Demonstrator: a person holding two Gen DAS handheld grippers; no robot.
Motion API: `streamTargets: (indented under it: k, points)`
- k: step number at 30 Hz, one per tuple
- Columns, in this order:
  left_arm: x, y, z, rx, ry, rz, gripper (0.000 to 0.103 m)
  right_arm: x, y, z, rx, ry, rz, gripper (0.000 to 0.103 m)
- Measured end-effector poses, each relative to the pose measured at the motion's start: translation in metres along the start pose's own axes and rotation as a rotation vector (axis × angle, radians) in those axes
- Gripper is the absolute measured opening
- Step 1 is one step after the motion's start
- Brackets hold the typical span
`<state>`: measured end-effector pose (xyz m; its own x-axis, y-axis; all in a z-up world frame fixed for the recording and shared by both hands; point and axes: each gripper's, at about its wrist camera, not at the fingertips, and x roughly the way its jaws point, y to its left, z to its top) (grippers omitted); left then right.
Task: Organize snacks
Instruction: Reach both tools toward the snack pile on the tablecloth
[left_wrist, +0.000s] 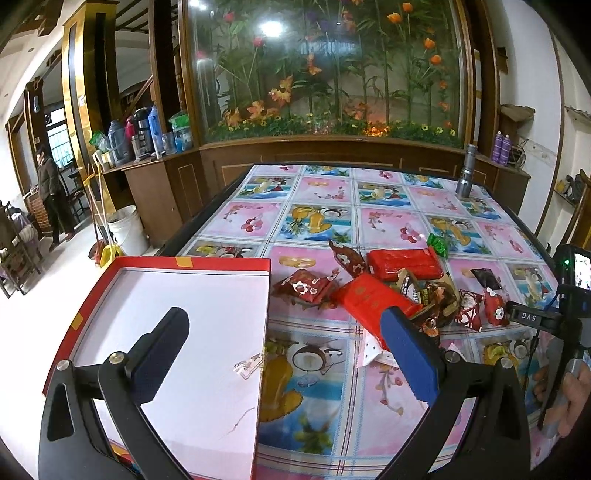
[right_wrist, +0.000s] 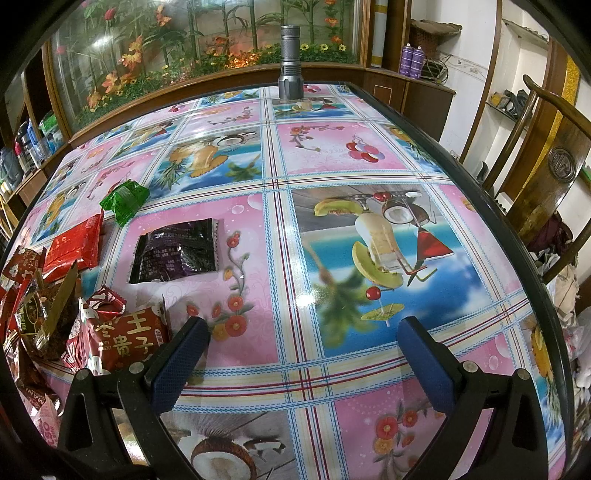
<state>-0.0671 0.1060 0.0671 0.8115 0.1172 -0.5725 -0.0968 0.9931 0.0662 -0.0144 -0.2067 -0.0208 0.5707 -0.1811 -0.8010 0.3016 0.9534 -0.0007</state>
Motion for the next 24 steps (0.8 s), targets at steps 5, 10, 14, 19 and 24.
streamTargets:
  k: [5, 10, 14, 19, 24]
  points:
    - [0.007, -0.004, -0.004, 0.026, 0.048, -0.019, 0.103, -0.003, 0.004, -0.006, -0.013, 0.008, 0.006, 0.103]
    - [0.018, -0.008, -0.015, 0.059, 0.113, -0.033, 0.103, -0.012, 0.000, -0.011, -0.050, 0.037, 0.094, 0.101]
    - [0.025, -0.023, -0.023, 0.094, 0.152, -0.039, 0.103, -0.033, 0.006, -0.018, -0.094, 0.000, 0.207, 0.101]
    - [0.022, -0.054, -0.030, 0.193, 0.177, -0.108, 0.103, -0.045, 0.038, -0.009, -0.165, -0.072, 0.235, 0.101]
    - [0.024, -0.083, -0.038, 0.282, 0.234, -0.227, 0.103, -0.014, 0.049, 0.001, -0.171, 0.040, 0.291, 0.096]
